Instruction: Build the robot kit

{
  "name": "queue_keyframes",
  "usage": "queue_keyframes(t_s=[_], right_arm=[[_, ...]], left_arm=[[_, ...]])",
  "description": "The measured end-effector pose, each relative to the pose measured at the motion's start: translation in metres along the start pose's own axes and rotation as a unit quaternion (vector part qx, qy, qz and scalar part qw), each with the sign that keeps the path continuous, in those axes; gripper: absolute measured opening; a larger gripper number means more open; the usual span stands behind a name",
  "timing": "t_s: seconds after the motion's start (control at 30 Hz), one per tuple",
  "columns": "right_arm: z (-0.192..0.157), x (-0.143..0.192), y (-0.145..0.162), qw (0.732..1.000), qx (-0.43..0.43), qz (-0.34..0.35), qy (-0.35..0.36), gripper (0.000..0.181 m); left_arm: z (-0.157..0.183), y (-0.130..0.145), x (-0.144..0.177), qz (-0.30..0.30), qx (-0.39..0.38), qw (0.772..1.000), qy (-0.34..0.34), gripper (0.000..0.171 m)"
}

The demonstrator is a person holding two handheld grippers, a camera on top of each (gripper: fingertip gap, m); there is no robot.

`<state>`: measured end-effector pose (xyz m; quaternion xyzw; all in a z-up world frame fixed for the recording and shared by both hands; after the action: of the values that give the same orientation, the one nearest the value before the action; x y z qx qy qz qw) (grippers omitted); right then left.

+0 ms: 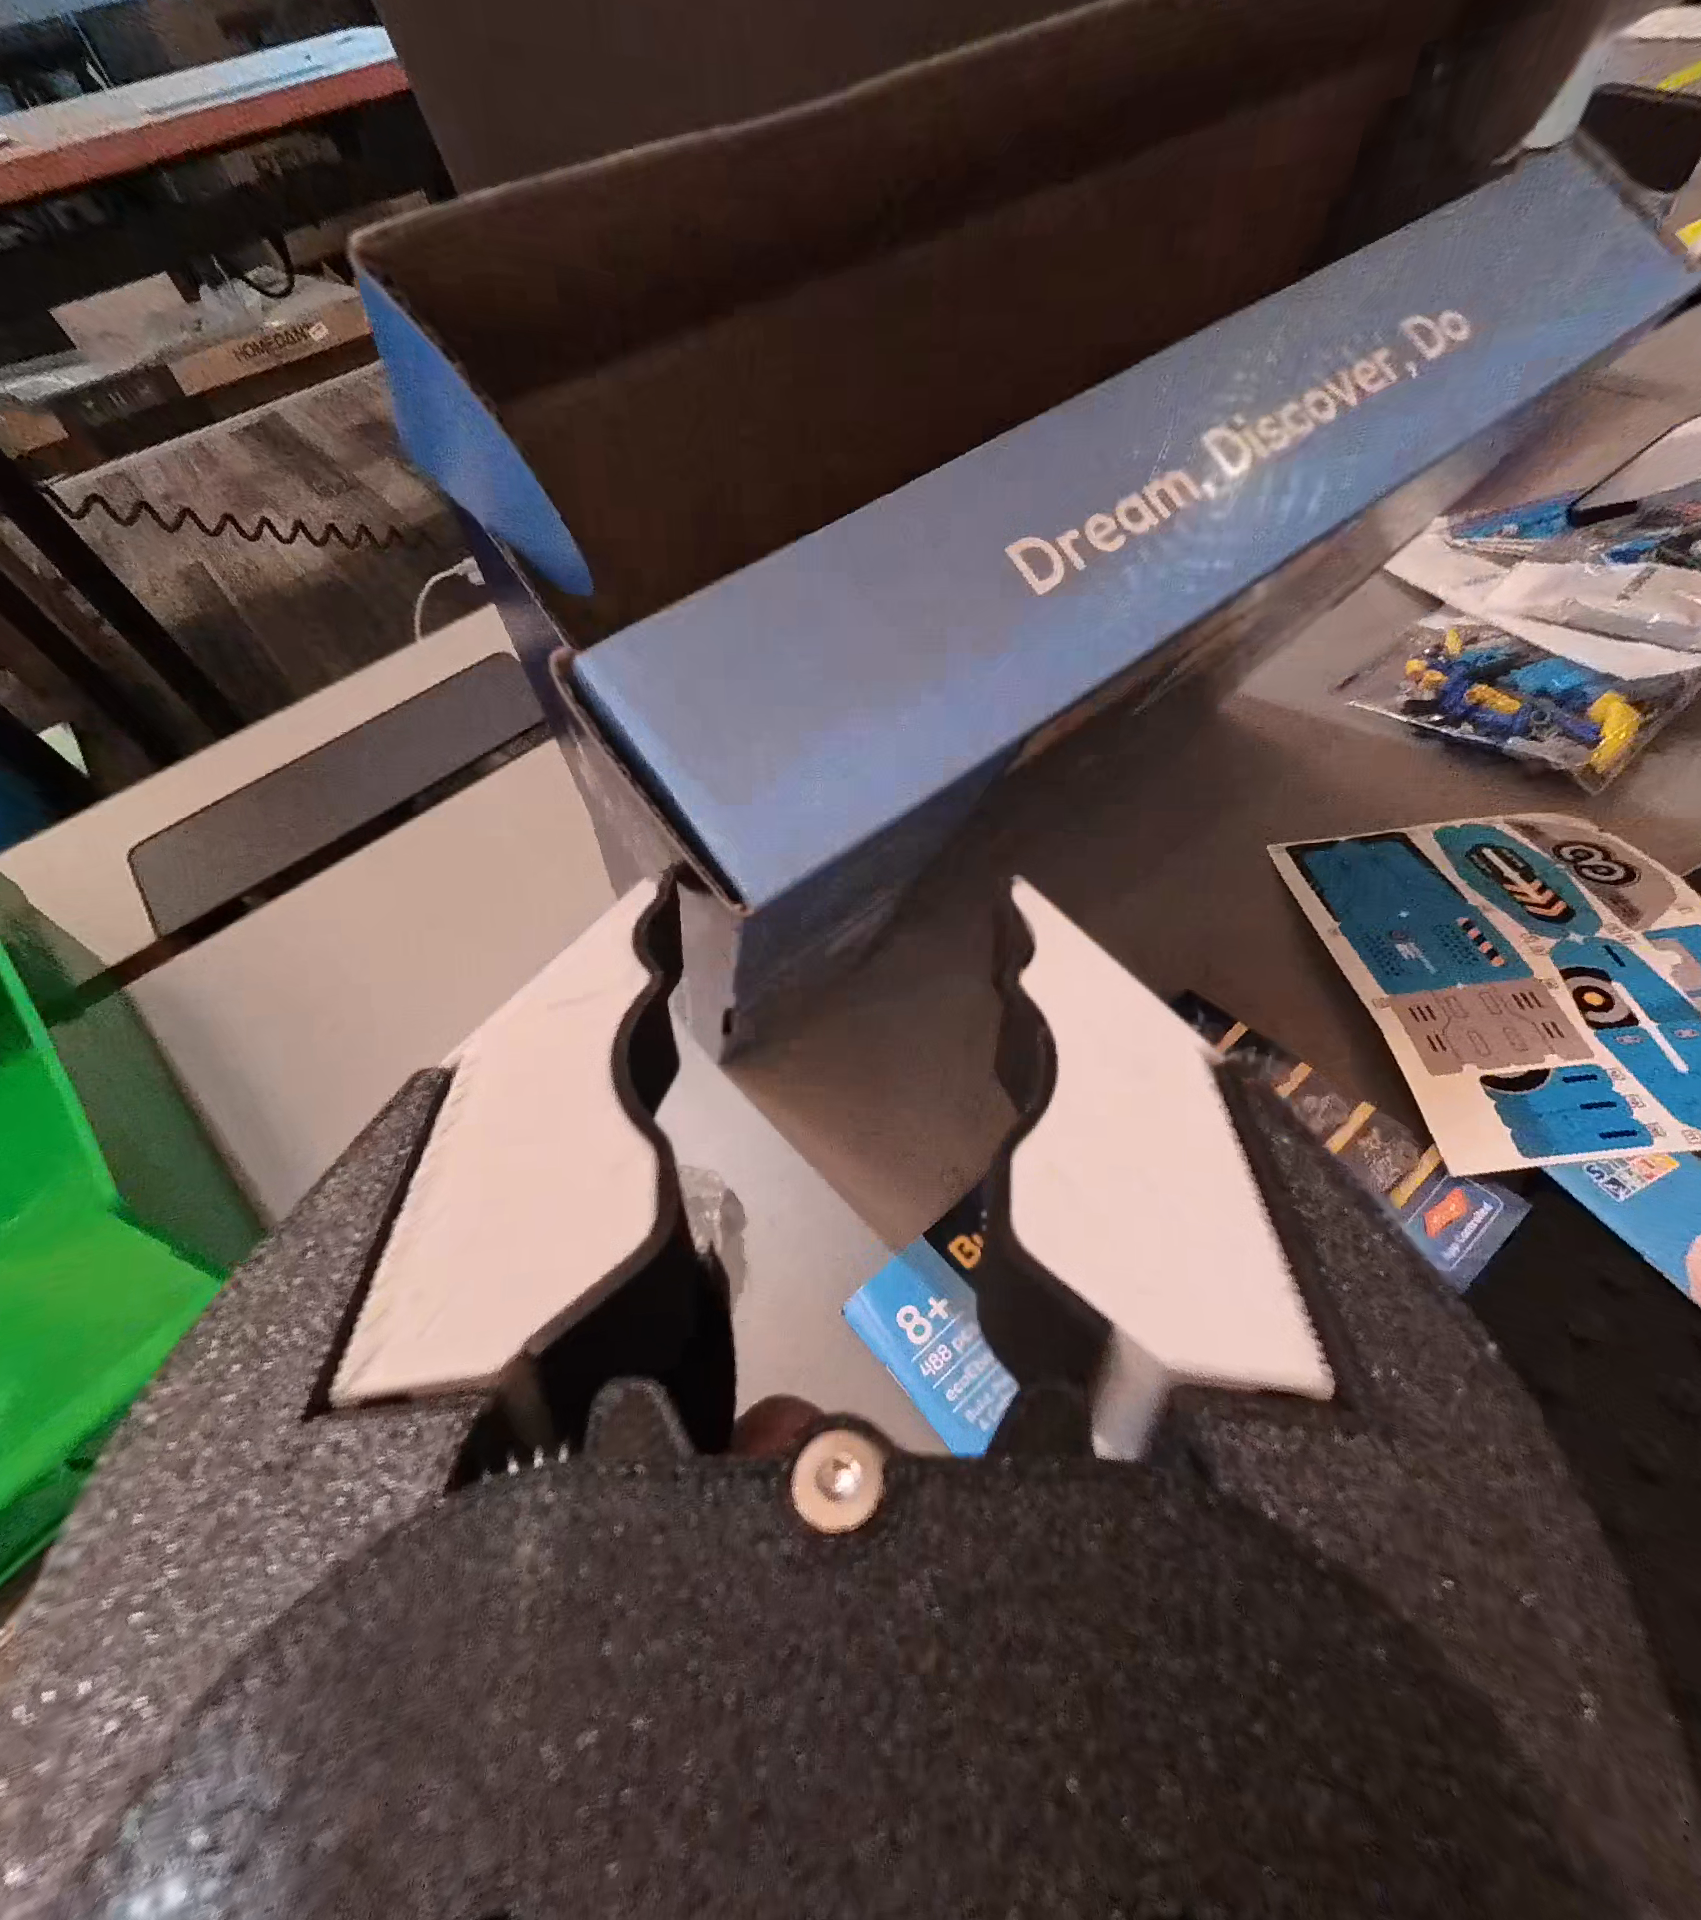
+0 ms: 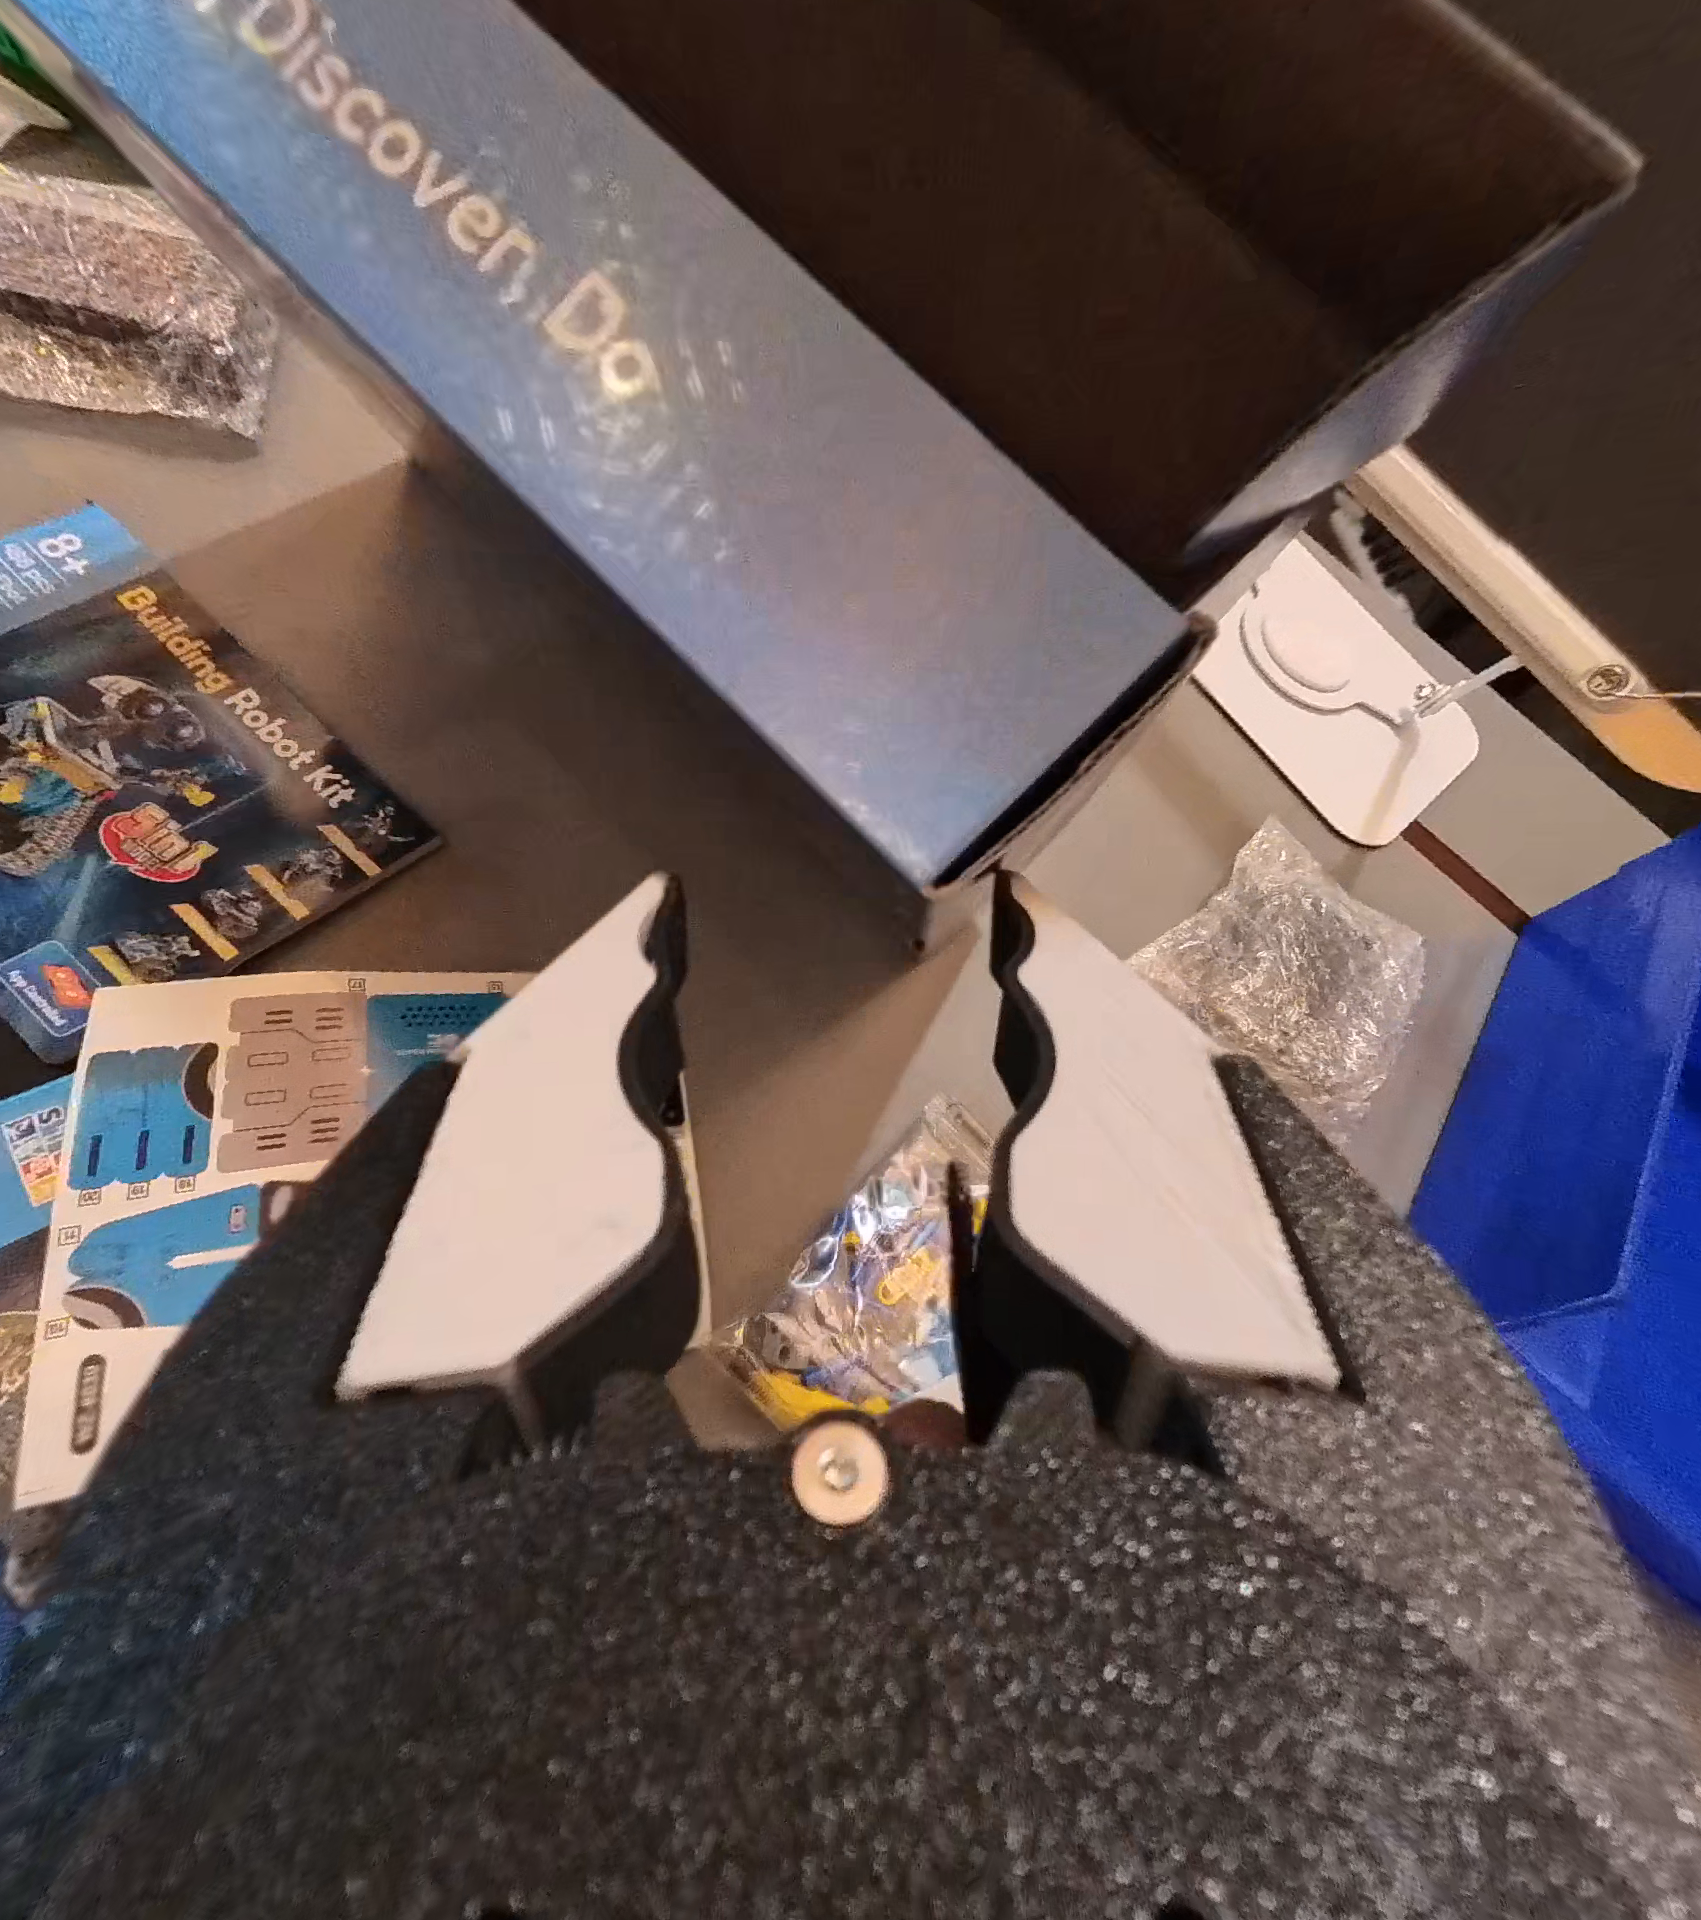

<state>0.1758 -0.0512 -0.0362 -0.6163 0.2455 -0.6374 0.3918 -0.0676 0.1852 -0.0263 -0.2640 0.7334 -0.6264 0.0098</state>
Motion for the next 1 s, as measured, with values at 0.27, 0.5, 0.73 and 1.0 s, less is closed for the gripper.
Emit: queue_keyframes(t_s=[0.27, 0.5, 0.73, 1.0], right_arm=[[-0.002, 0.006, 0.006, 1.0, 0.011, 0.026, 0.01, 0.046], [-0.002, 0.006, 0.01, 0.999, 0.02, 0.031, 0.019, 0.046], [0.002, 0.012, 0.004, 0.998, 0.03, 0.043, 0.036, 0.04], [0.006, 0.01, -0.005, 0.998, 0.03, 0.046, 0.031, 0.039]], left_arm=[[0.004, 0.006, 0.008, 0.019, 0.003, 1.0, -0.012, 0.057], [0.01, 0.013, 0.011, 0.041, -0.002, 0.999, -0.029, 0.057], [-0.018, 0.007, 0.015, 0.116, 0.003, 0.991, 0.061, 0.099], [-0.085, -0.025, -0.014, 0.173, 0.125, 0.923, 0.319, 0.115]])
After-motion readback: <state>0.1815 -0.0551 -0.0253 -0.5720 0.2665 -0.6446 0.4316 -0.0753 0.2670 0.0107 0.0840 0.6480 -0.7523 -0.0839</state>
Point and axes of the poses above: each gripper's, where its closed fingertips meet, x back along the fingers, y out of its underside, z = x × y across the jaws, the point moved 7 cm from there along x, back along the fingers, and after that the axes turned 15 degrees about -y, right-handed, at the moved point
